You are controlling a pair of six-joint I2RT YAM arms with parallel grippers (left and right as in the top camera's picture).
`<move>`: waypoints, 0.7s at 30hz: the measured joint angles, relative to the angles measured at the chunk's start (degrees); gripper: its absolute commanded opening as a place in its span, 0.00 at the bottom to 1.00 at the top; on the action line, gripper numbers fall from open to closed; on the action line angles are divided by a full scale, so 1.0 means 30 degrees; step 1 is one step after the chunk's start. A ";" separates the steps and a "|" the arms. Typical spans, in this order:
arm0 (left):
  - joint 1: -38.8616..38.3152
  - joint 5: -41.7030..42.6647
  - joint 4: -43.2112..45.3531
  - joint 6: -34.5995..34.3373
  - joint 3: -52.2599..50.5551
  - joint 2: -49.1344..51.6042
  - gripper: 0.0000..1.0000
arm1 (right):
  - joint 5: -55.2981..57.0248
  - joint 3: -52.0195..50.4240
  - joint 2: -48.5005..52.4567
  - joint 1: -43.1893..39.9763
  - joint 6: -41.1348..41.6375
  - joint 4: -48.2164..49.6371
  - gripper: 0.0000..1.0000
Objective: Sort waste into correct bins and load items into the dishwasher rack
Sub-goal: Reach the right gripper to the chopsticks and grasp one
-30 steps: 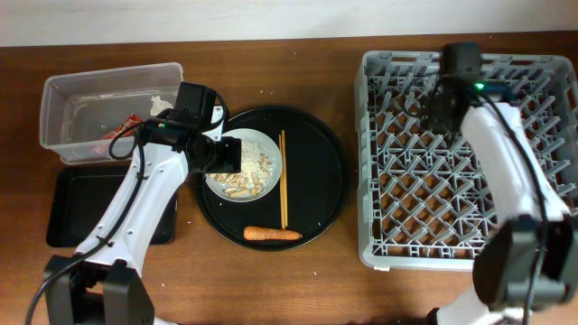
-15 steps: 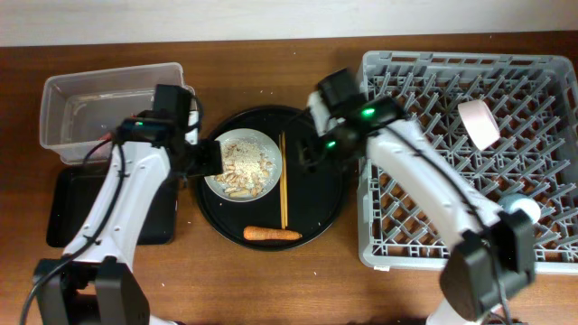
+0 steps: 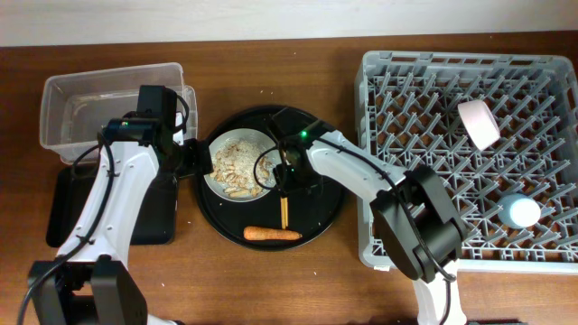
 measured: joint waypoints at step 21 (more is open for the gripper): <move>0.0000 0.0000 -0.0007 0.0000 0.0000 0.0000 0.87 | 0.1909 0.0000 0.0109 0.0182 0.3789 -0.1217 0.11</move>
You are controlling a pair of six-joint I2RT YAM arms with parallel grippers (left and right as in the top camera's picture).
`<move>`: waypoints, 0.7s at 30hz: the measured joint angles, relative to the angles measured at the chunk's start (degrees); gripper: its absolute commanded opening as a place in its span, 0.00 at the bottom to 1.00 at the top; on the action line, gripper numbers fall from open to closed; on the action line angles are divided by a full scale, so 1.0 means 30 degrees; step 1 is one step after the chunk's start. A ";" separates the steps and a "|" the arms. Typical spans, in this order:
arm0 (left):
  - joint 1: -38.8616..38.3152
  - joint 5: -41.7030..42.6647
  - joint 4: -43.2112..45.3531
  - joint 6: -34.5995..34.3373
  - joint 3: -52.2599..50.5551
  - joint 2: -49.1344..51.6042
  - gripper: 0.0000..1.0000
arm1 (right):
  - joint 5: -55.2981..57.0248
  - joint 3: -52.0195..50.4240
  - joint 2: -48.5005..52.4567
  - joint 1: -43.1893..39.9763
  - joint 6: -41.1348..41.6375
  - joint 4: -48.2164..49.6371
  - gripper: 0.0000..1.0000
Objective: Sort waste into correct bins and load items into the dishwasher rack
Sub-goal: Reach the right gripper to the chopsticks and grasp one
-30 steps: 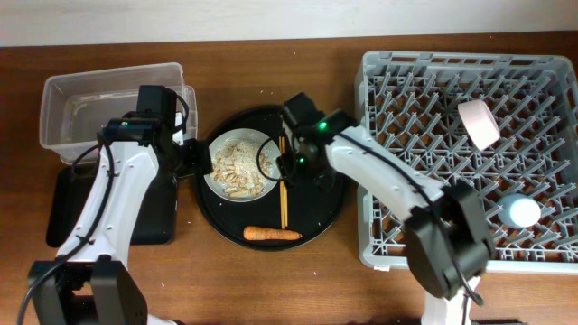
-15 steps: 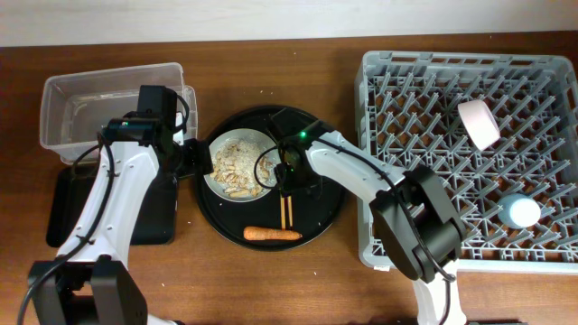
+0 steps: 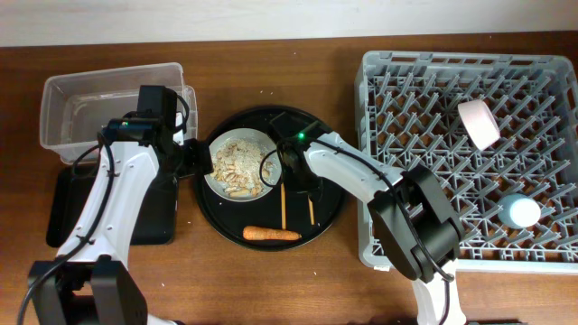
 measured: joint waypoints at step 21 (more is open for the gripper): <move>0.0000 0.0007 0.0007 0.0000 0.0000 0.0000 0.87 | -0.0991 0.0823 -0.6739 -0.4036 -0.3526 -0.3373 0.04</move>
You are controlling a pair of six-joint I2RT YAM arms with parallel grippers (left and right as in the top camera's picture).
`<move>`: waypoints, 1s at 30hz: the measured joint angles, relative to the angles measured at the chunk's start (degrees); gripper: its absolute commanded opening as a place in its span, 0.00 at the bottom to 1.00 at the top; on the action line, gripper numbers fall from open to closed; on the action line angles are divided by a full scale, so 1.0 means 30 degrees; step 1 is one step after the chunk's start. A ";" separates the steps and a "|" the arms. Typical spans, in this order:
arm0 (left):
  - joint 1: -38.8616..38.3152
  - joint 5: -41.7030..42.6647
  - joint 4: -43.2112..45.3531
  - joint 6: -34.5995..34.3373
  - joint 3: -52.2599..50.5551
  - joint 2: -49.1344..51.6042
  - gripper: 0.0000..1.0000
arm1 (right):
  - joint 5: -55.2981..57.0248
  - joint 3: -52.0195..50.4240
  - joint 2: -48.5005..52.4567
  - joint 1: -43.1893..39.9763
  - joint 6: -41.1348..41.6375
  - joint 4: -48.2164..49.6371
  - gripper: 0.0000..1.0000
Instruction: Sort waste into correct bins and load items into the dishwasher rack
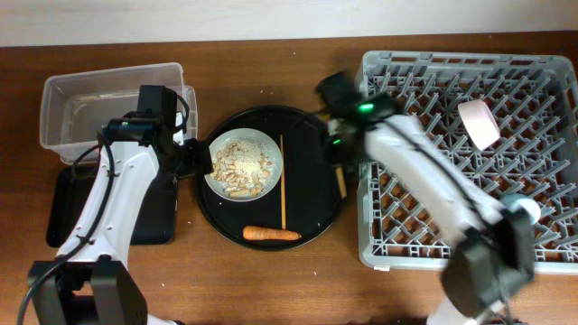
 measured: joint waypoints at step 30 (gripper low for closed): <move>0.0000 0.0000 0.0007 -0.0080 0.0000 0.0000 0.95 | -0.1872 -0.0692 0.0874 0.2208 -0.1239 0.1996 0.56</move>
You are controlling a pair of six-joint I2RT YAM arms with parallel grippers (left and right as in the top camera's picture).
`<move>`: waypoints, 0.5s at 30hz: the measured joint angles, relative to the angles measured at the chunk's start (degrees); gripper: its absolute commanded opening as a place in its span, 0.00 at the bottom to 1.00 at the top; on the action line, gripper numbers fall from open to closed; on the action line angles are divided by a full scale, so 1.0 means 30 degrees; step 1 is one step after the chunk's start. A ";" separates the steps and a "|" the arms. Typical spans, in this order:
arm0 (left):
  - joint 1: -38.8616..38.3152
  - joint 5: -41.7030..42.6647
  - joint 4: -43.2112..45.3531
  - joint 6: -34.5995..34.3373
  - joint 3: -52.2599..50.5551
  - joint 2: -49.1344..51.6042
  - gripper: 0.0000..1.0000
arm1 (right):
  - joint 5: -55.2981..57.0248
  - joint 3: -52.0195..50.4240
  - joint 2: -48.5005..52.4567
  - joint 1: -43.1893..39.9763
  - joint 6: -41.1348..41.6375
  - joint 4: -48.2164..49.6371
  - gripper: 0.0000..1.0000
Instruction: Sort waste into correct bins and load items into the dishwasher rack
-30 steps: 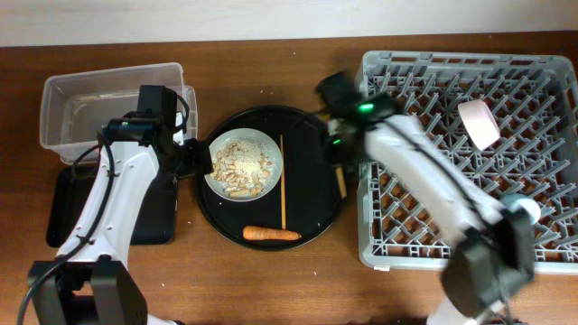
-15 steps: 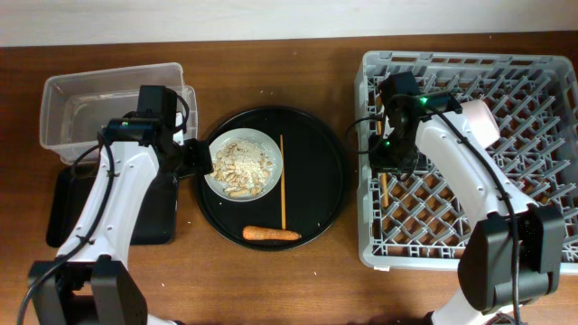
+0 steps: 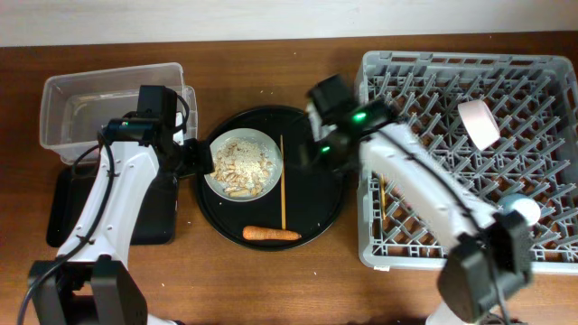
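Observation:
A white bowl of food scraps sits on the round black tray. My left gripper is shut on the bowl's left rim. One chopstick lies on the tray right of the bowl, and a carrot lies at the tray's front. A second chopstick lies in the left part of the grey dishwasher rack. My right gripper hovers over the tray's right side, apparently open with nothing in it; its dark fingers are hard to make out against the tray.
A clear plastic bin stands at the back left, with a black bin in front of it under the left arm. In the rack are a pink cup and a pale blue cup.
The right gripper was at the rack's left edge with a chopstick under it. Now that chopstick lies inside the rack and the gripper is back over the tray's right side. The left arm has not moved.
The right gripper was first down at the chopsticks beside the bowl. Then the two chopsticks lay apart on the tray. Then one was at the rack's edge with the gripper, and now it rests in the rack. The left gripper has stayed at the bowl's rim throughout.

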 measured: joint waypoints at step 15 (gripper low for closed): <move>0.0000 -0.0007 0.0000 0.0000 0.0000 -0.0007 0.95 | 0.1727 0.0022 0.5996 0.3147 0.3672 0.2346 0.13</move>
